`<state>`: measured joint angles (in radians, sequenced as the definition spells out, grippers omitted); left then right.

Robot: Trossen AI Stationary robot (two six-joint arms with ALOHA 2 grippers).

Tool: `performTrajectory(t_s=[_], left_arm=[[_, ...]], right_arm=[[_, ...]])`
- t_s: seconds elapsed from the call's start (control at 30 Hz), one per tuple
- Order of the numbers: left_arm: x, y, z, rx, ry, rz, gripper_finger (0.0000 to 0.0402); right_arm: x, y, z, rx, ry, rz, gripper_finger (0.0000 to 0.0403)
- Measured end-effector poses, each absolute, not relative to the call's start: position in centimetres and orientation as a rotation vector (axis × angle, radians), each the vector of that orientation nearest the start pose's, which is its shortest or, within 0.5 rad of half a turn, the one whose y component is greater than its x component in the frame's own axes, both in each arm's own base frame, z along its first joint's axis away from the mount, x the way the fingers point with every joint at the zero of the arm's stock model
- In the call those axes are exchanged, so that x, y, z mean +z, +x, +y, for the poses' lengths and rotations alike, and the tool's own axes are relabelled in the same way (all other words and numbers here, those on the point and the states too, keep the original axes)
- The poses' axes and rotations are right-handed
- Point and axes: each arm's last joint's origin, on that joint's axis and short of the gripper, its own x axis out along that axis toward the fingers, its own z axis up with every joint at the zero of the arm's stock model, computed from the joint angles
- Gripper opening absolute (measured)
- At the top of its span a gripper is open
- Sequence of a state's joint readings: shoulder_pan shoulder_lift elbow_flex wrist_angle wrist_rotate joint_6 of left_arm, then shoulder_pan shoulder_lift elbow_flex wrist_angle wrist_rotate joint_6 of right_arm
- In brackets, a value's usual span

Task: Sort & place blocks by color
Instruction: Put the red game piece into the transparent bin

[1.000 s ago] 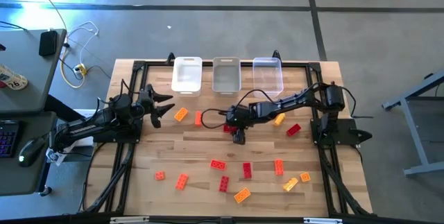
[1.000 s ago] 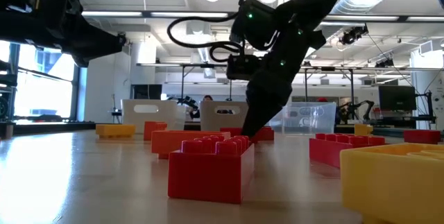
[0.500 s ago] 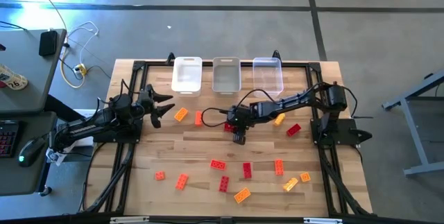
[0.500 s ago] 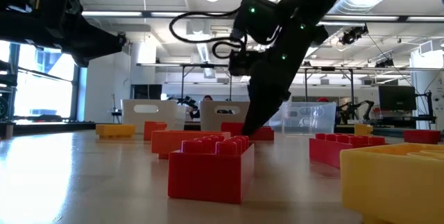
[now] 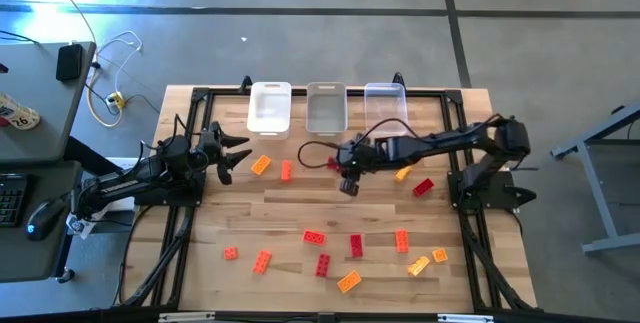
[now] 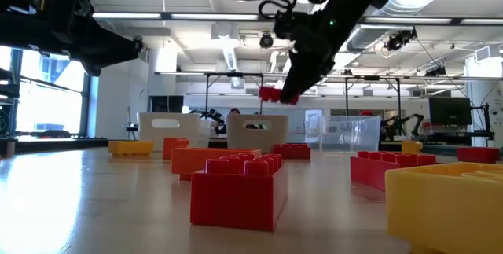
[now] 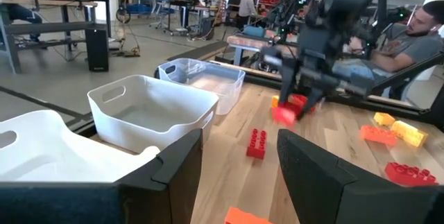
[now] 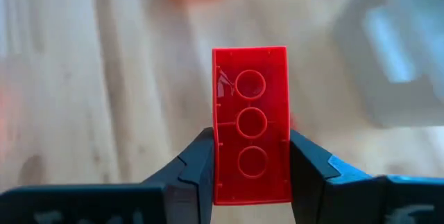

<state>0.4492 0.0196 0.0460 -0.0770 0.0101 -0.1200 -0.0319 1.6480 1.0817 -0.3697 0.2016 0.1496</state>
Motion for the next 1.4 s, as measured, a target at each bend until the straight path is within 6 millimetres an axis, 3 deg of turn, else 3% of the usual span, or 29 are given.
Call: performTrajectory(t_s=[0.23, 0.37, 0.63, 0.8, 1.03, 1.4], left_arm=[[17.0, 8.7, 4.1, 0.441, -0.130, 0.023, 0.0174], [17.0, 8.7, 4.1, 0.442, -0.130, 0.024, 0.0174], [17.0, 8.7, 4.1, 0.442, -0.130, 0.024, 0.0174], [17.0, 8.7, 4.1, 0.441, -0.129, 0.023, 0.0174], [17.0, 8.7, 4.1, 0.441, -0.130, 0.023, 0.0174], [17.0, 8.7, 4.1, 0.441, -0.130, 0.023, 0.0174]], right_arm=[[24.4, 31.3, -2.3, -0.535, -0.050, 0.836, 0.0108], [25.9, 30.3, -2.9, -0.768, -0.156, 0.766, 0.0108], [26.8, 29.3, -5.3, -1.146, -0.315, 0.713, 0.0108], [26.2, 29.1, -7.7, -1.220, -0.248, 0.725, 0.0109], [24.8, 28.4, -11.2, -1.181, -0.044, 0.801, 0.0109], [20.7, 27.6, -14.7, -1.068, 0.294, 1.006, 0.0110]])
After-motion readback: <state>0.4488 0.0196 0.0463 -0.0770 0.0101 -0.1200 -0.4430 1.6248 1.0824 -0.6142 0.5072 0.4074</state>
